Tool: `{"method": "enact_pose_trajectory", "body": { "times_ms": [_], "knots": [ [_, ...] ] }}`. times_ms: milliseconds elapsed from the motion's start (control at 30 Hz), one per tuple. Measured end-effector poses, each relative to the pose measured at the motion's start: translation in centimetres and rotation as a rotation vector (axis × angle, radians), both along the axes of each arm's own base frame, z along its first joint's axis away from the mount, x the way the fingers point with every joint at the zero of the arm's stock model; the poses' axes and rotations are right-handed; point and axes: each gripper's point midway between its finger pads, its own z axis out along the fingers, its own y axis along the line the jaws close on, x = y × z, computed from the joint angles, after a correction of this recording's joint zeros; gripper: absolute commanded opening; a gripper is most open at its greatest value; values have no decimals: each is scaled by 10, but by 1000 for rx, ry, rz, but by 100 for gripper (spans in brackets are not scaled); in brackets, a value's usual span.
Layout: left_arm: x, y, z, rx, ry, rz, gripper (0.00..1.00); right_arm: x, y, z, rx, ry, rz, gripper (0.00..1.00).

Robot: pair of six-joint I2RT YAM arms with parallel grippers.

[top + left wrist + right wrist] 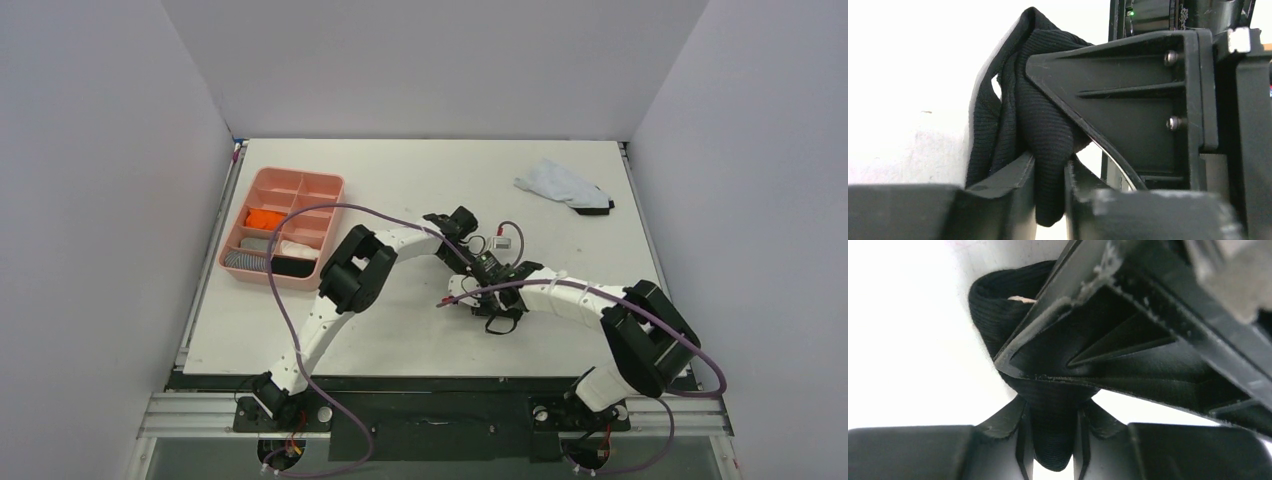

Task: Roll the underwear
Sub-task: Roll the underwear to the center of the board.

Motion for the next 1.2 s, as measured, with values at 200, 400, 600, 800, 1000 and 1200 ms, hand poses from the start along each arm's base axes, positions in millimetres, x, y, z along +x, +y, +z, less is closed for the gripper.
{"method": "enact_pose_trajectory", "body": {
  "times_ms": [200,400,600,800,1000,1200],
  "knots": [
    [5,7,5,-10,16,16,53,5,4,-1,71,51,-41,0],
    [28,30,17,9,71,100,71,14,23,2,186,70,-42,0],
    [40,44,23,22,82,147,84,24,41,7,277,59,-24,0],
    [47,54,26,24,83,172,89,30,52,10,320,60,-9,0],
    [49,57,27,20,78,176,90,30,55,10,337,68,-5,0],
    [52,62,28,27,29,151,87,30,58,10,347,74,2,0]
  ]
}}
